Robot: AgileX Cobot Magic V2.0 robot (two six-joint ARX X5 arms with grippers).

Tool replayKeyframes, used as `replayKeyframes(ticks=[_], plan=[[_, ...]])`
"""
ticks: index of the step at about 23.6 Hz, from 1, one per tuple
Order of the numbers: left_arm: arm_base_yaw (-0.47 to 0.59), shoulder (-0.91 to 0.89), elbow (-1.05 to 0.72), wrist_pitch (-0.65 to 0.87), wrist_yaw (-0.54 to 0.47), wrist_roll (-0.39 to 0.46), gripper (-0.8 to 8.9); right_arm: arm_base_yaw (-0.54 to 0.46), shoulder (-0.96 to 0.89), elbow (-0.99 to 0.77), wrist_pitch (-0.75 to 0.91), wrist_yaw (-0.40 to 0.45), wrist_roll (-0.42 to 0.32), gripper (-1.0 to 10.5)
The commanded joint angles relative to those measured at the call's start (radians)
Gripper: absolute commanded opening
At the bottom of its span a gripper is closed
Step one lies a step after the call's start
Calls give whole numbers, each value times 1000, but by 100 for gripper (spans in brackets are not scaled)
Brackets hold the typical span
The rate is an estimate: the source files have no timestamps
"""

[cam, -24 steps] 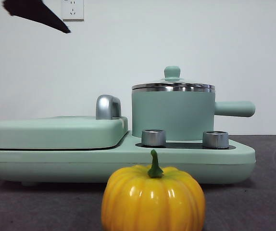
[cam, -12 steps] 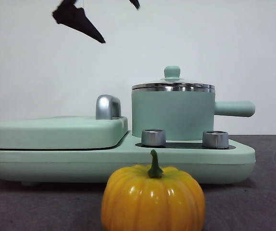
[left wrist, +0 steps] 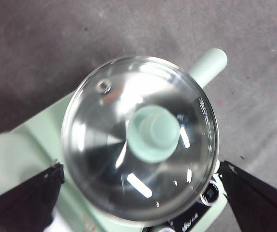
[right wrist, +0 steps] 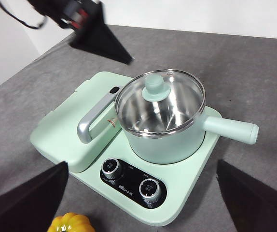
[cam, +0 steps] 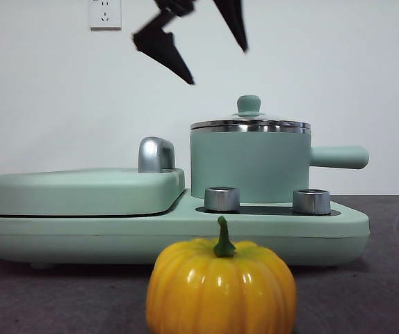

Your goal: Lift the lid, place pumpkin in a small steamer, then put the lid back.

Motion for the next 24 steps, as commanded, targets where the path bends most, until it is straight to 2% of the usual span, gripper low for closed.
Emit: replayKeyframes(ticks=[1, 11, 14, 17, 20, 22, 24], plan=[[-30, 46, 32, 27, -7, 14, 518, 3, 5, 18, 9, -3, 10, 490], [-113, 123, 32, 74, -108, 111, 479, 3, 5, 17, 9, -3, 11, 490], [-117, 137, 32, 92, -112, 111, 363, 3, 5, 17, 9, -3, 11, 490], [-117, 137, 32, 104, -137, 111, 307, 3, 5, 17, 9, -3, 11, 490], [-116, 137, 32, 92, -140, 113, 294, 3, 5, 17, 9, -2, 11, 490], [-116, 138, 32, 95, -146, 114, 178, 3, 5, 17, 9, -2, 11, 490], [-116, 138, 32, 95, -147, 114, 115, 3, 5, 17, 9, -2, 11, 490]])
